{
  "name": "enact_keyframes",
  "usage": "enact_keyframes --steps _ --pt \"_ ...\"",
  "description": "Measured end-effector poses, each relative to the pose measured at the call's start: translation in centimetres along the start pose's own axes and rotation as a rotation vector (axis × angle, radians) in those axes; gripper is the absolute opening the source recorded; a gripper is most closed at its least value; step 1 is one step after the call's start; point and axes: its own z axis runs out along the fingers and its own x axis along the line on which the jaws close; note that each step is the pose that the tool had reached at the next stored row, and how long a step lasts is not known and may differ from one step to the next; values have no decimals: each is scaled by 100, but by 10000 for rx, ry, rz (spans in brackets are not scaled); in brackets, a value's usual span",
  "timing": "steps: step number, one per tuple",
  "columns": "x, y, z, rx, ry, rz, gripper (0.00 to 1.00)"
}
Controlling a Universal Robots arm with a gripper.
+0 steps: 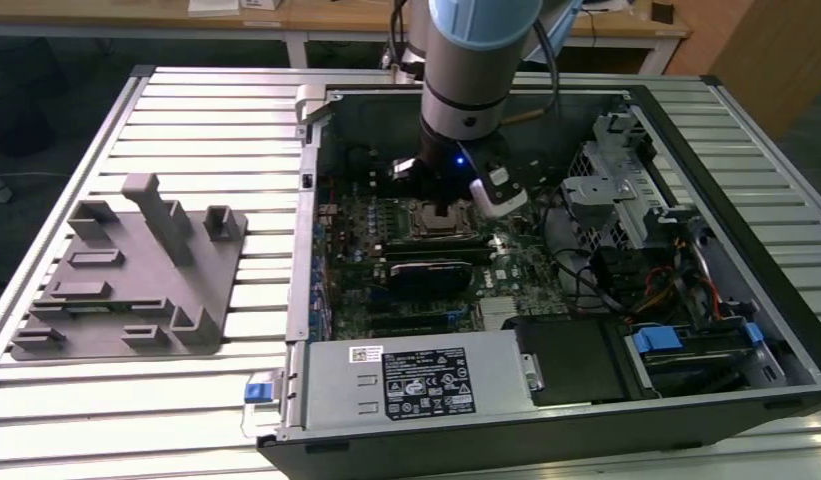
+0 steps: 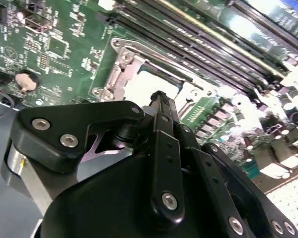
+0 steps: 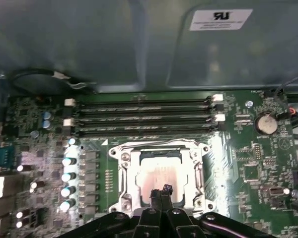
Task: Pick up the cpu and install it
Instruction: 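Install the second cpu locking lever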
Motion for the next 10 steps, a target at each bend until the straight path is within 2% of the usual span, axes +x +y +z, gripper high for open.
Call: enact_keyframes --steps 2,3,10 --pt "-18 24 6 86 -4 2 11" --pt "-44 108 23 339 -11 1 11" --pt "-51 110 23 354 -11 1 11"
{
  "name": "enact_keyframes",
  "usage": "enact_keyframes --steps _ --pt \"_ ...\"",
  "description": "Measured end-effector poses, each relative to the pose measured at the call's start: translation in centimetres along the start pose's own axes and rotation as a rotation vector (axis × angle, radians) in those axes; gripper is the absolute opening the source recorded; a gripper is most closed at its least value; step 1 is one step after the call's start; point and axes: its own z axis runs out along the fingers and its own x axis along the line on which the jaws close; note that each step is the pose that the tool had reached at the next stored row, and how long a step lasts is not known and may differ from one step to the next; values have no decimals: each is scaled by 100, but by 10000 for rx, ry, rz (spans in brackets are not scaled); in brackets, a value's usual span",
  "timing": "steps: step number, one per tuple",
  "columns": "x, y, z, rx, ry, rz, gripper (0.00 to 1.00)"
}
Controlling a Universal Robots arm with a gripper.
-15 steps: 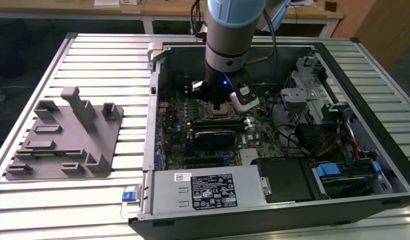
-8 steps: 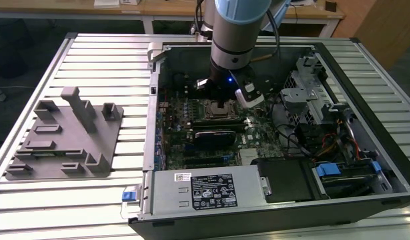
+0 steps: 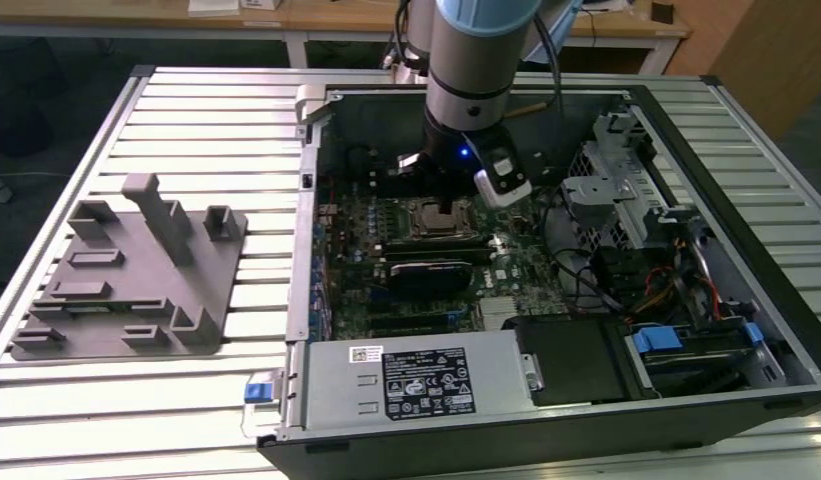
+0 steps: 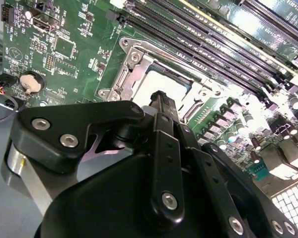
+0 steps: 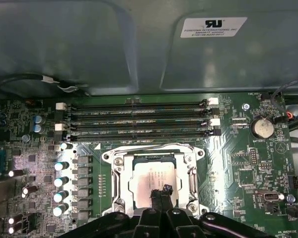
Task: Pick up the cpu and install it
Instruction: 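Install the second cpu locking lever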
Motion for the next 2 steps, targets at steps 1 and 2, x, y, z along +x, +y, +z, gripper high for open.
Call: enact_keyframes --steps 1,2 --pt "0 0 0 0 0 0 11" --pt "0 0 0 0 0 0 11"
